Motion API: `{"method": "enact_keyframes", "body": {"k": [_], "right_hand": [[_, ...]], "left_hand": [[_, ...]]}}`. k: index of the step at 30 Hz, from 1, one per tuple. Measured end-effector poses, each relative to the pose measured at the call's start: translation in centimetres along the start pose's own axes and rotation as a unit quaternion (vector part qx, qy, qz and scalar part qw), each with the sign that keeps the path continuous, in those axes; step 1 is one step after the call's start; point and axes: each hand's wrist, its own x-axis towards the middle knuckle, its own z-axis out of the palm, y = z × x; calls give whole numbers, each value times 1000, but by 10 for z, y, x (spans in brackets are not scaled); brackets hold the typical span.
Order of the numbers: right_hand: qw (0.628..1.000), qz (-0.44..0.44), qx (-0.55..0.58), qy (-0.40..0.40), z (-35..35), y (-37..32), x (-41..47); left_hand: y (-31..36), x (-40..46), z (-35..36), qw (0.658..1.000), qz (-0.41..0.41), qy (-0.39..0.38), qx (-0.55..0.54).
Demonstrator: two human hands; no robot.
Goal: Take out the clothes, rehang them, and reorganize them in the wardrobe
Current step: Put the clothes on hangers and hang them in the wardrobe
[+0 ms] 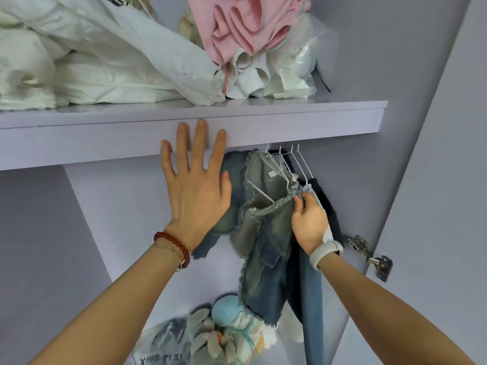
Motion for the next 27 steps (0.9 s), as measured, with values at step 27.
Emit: {"method": "enact_keyframes", "body": {"k": [27], "right_hand": [[983, -95, -34, -150, -71, 56, -65]], "left_hand": [[89, -109, 2, 964, -80, -213, -139]]}}
